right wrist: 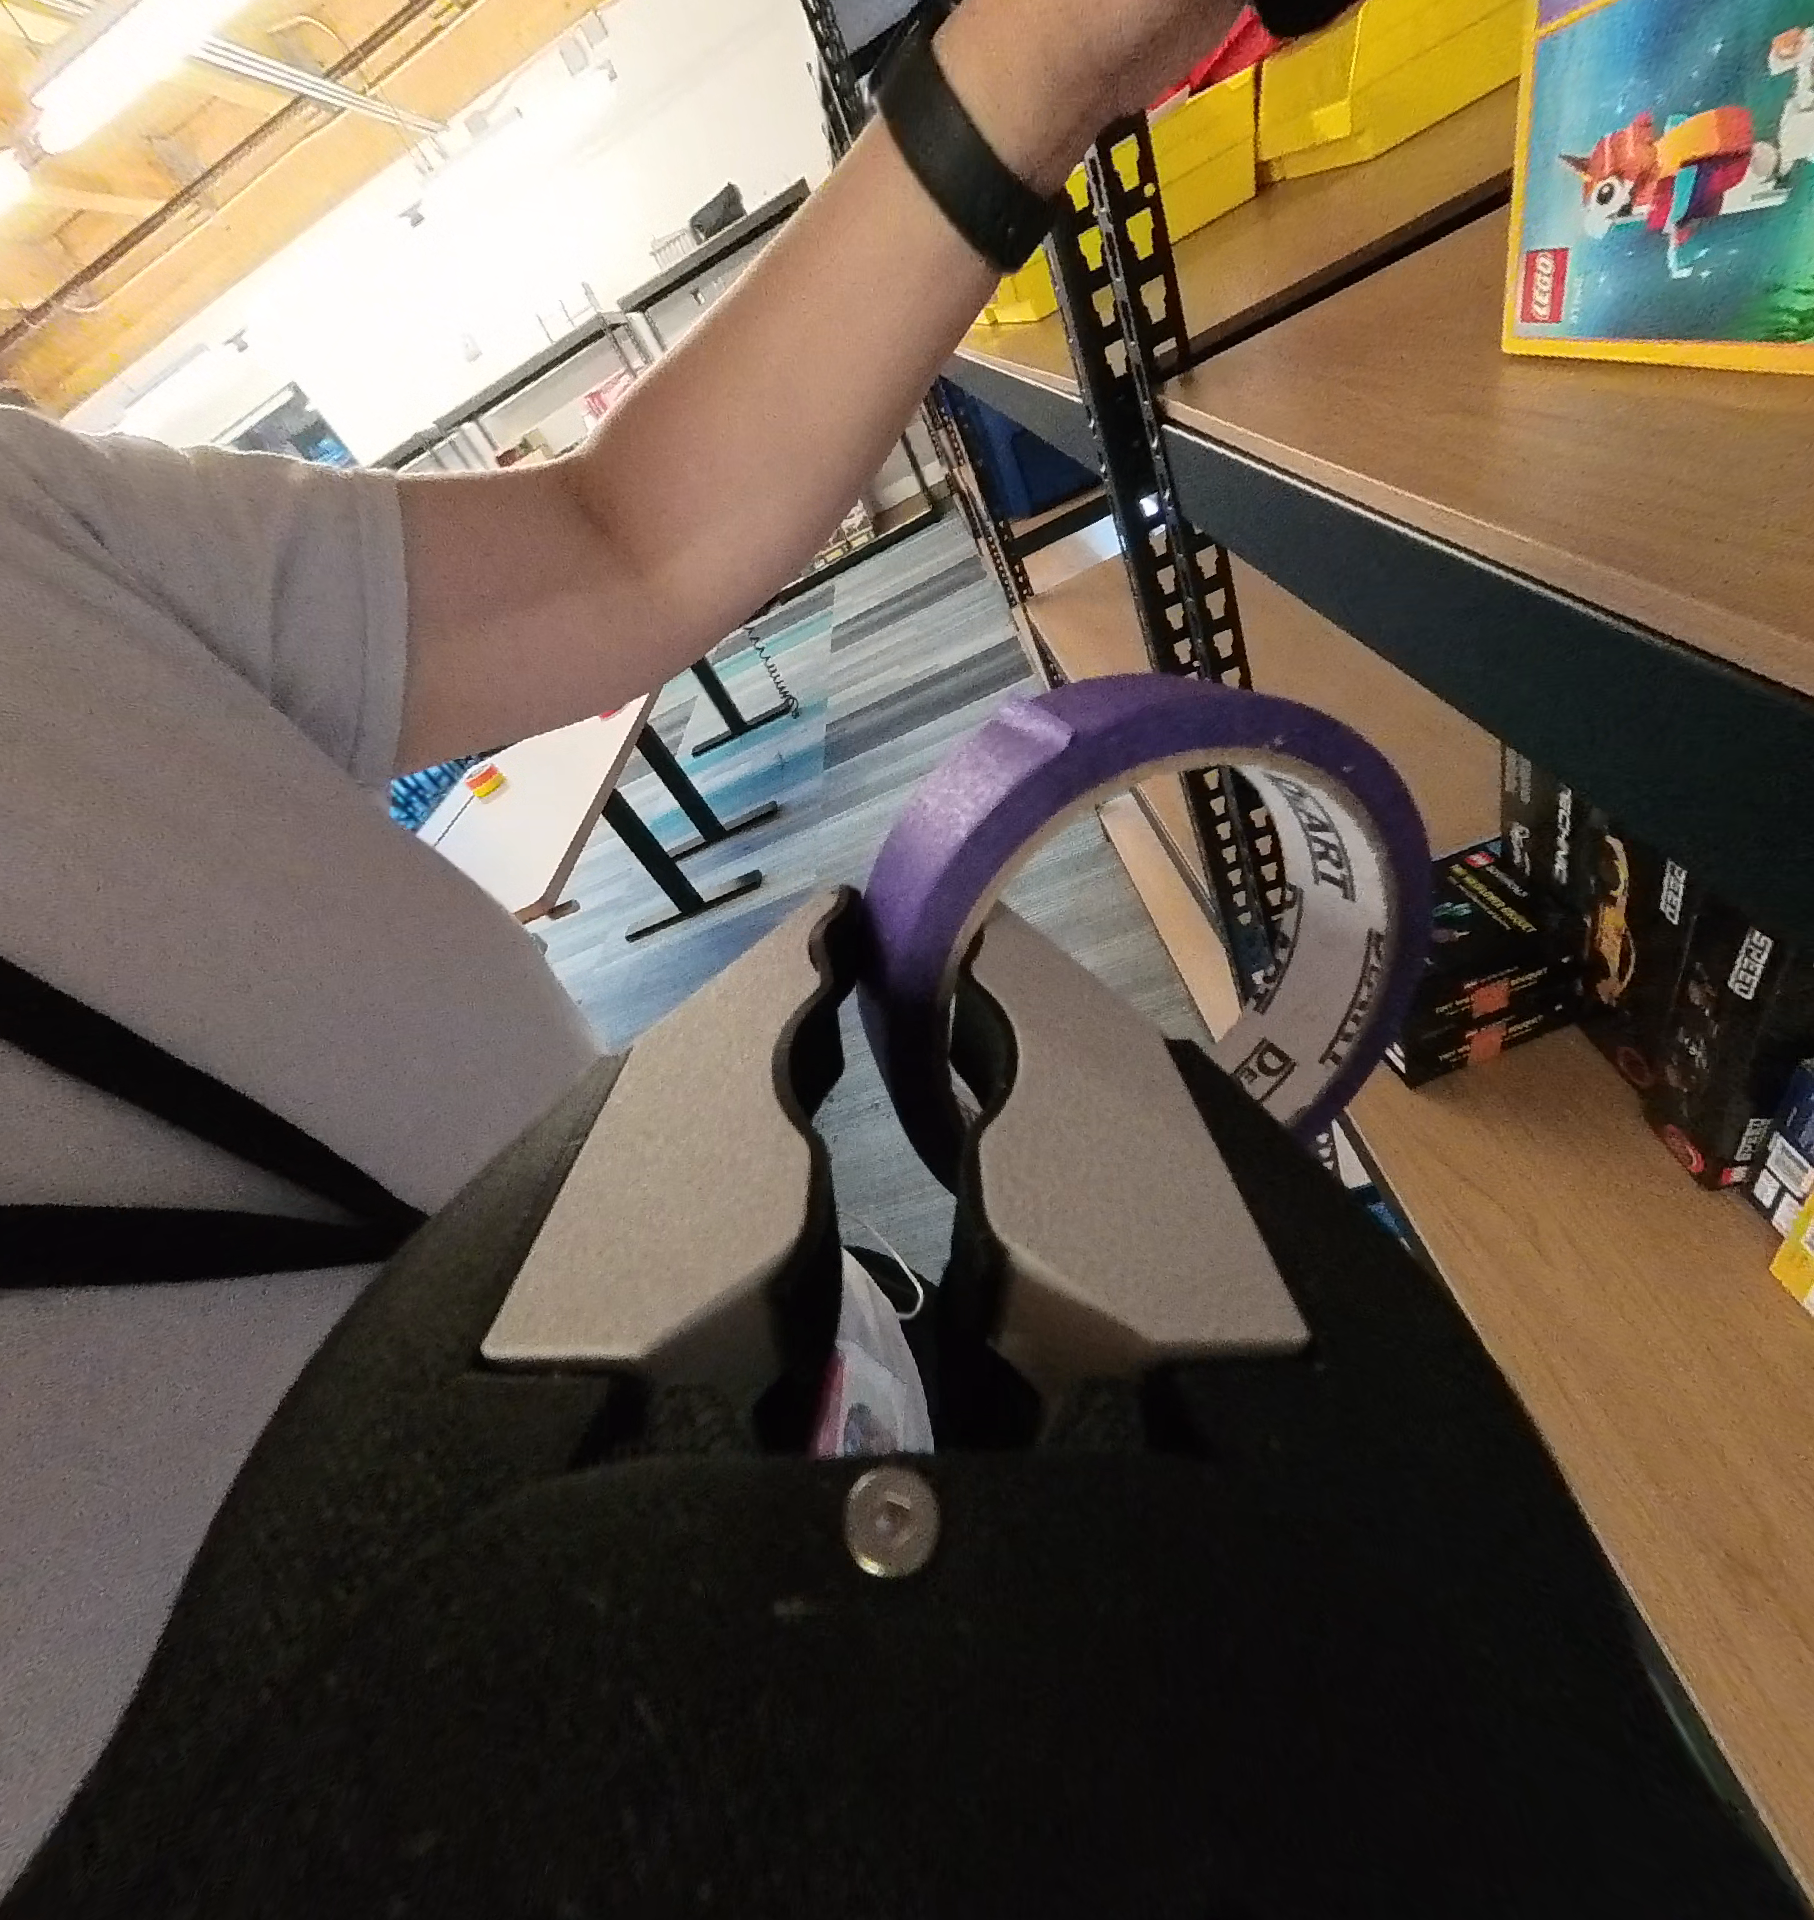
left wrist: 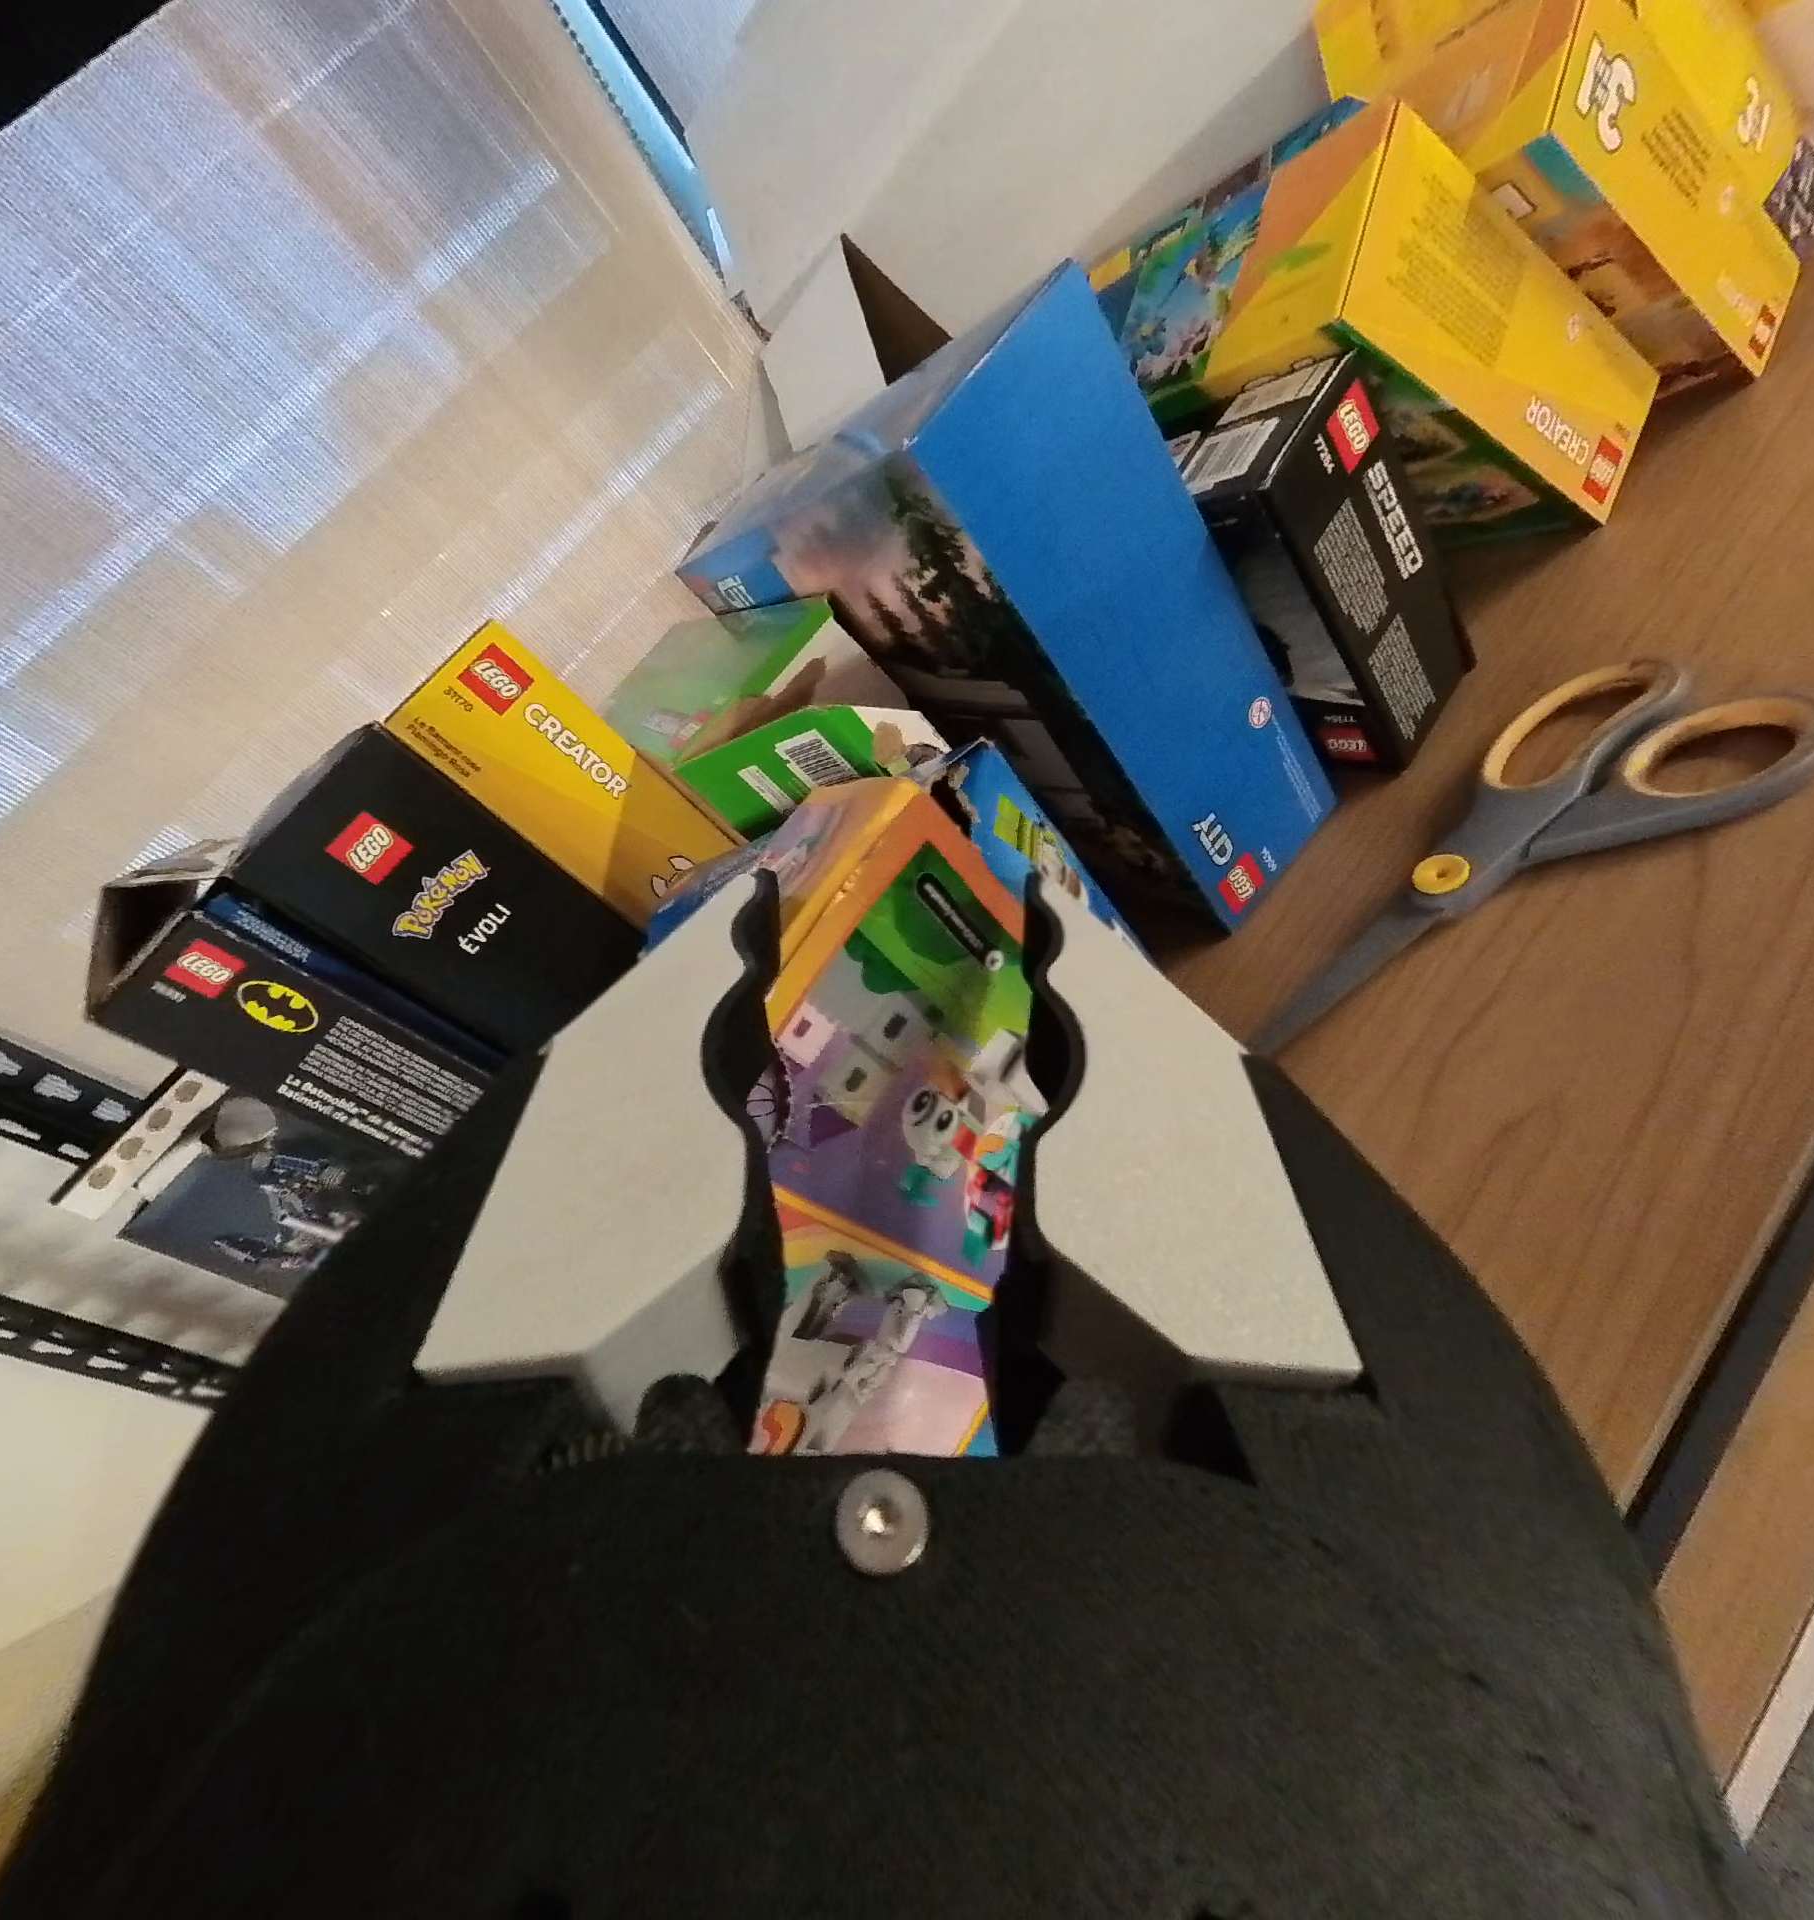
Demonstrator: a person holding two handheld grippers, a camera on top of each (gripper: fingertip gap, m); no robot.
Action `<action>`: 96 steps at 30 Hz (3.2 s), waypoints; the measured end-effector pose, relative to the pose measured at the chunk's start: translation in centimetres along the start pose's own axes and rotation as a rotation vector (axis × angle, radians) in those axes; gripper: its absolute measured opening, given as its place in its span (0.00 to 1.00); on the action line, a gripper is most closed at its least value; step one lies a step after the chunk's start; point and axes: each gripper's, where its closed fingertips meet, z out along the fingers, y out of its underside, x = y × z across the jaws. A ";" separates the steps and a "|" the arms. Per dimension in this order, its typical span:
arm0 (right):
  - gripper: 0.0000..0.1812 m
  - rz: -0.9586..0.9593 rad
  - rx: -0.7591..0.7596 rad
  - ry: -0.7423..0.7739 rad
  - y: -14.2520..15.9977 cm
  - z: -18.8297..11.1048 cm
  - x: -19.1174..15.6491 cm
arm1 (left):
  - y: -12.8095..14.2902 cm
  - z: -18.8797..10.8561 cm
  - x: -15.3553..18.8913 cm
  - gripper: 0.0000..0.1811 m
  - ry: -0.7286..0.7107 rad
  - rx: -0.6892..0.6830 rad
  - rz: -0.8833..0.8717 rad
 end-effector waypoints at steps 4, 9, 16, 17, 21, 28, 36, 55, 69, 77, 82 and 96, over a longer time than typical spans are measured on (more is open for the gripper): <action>0.07 -0.005 -0.003 -0.004 -0.2 0.1 0.1 | -0.5 -0.5 -0.3 0.20 0.005 0.029 -0.035; 0.07 -0.101 0.076 0.077 -2.5 -1.2 0.2 | -4.1 -4.0 0.0 0.24 0.087 0.242 -0.394; 0.08 -0.311 0.007 0.328 -3.4 -2.2 1.9 | -7.6 -11.5 15.0 0.18 0.387 0.354 -0.535; 0.08 -0.325 -0.013 0.330 -3.2 -1.9 1.9 | -7.9 -11.6 16.6 0.18 0.413 0.347 -0.522; 0.08 -0.360 -0.052 0.322 -2.9 -1.0 1.9 | -7.8 -11.2 20.5 0.16 0.502 0.250 -0.355; 0.08 -0.391 -0.068 0.315 -2.9 -0.8 1.6 | -6.5 -10.5 22.9 0.10 0.597 0.118 -0.179; 0.08 -0.401 -0.080 0.329 -2.6 -1.5 1.8 | -6.9 -9.6 24.1 0.00 0.644 0.116 -0.146; 0.08 -0.409 -0.094 0.373 -2.6 -2.7 2.5 | -7.6 -8.8 24.2 0.13 0.610 0.106 -0.167; 0.06 -0.309 -0.097 0.371 -2.0 -2.4 3.0 | -6.8 -8.2 25.1 0.00 0.546 0.061 0.012; 0.05 -0.106 -0.057 0.311 -1.4 -1.2 3.3 | -6.5 -8.5 25.6 0.00 0.510 0.051 0.066; 0.05 -0.059 -0.061 0.277 -1.1 -0.7 3.0 | -6.1 -9.1 25.7 0.00 0.508 0.032 0.072; 0.04 -0.146 -0.108 0.279 -1.4 -1.0 1.6 | -7.2 -10.2 24.9 0.12 0.545 0.048 -0.047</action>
